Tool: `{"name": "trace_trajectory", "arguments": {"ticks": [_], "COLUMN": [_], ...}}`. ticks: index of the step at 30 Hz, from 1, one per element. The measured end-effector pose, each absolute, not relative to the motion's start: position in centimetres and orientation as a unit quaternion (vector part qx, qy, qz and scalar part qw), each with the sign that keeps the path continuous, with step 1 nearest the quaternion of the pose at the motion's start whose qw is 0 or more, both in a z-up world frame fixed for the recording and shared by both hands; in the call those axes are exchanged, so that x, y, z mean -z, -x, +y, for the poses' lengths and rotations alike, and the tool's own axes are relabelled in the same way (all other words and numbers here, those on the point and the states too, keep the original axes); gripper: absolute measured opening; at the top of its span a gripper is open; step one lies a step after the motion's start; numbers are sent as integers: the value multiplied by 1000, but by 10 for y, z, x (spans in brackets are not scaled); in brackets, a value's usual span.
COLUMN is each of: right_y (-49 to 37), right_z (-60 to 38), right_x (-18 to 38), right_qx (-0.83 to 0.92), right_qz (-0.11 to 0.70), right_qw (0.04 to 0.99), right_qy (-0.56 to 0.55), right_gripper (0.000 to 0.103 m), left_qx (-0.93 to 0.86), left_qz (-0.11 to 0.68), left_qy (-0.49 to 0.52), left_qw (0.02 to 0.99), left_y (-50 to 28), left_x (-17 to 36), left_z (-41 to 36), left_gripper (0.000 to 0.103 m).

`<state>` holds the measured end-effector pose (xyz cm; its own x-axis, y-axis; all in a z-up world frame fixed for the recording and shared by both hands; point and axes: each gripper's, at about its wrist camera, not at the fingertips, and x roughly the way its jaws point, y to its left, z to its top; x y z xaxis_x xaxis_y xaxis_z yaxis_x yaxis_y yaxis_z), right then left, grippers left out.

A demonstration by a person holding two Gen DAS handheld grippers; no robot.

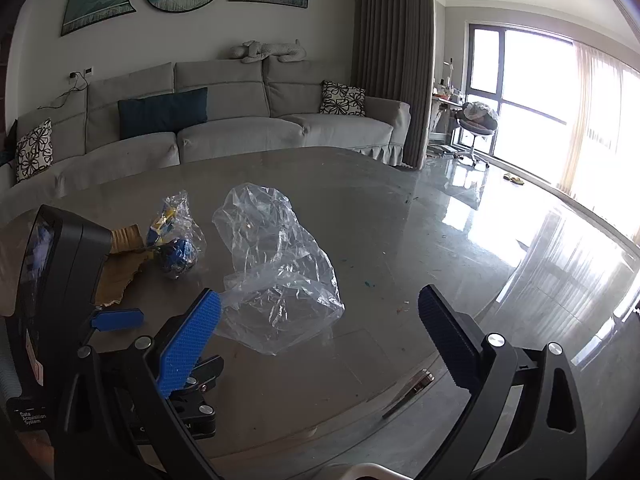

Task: Collect trash
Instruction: 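Lower the left tool around the black tape roll and close it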

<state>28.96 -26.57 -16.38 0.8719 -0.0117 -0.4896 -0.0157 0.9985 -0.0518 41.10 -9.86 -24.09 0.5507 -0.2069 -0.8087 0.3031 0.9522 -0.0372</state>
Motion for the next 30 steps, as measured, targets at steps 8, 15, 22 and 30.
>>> {"name": "trace_trajectory", "arguments": {"ticks": [8, 15, 22, 30], "right_y": [-287, -288, -290, -302], "right_z": [-266, -265, -266, -265], "right_x": [160, 160, 161, 166], "right_qx": [-1, 0, 0, -1], "right_qz": [251, 254, 254, 257], "right_qw": [968, 967, 967, 966], "right_qy": [25, 29, 28, 14], "right_gripper": [98, 98, 98, 98], "left_qx": [141, 137, 143, 122], "left_qz": [451, 429, 428, 400], "left_qy": [-54, -79, -77, -71], "left_qw": [880, 889, 889, 906], "left_y": [-408, -399, -392, -384], "left_x": [240, 235, 232, 211], "left_z": [-99, -107, -110, -90], "left_gripper": [98, 62, 49, 49]}}
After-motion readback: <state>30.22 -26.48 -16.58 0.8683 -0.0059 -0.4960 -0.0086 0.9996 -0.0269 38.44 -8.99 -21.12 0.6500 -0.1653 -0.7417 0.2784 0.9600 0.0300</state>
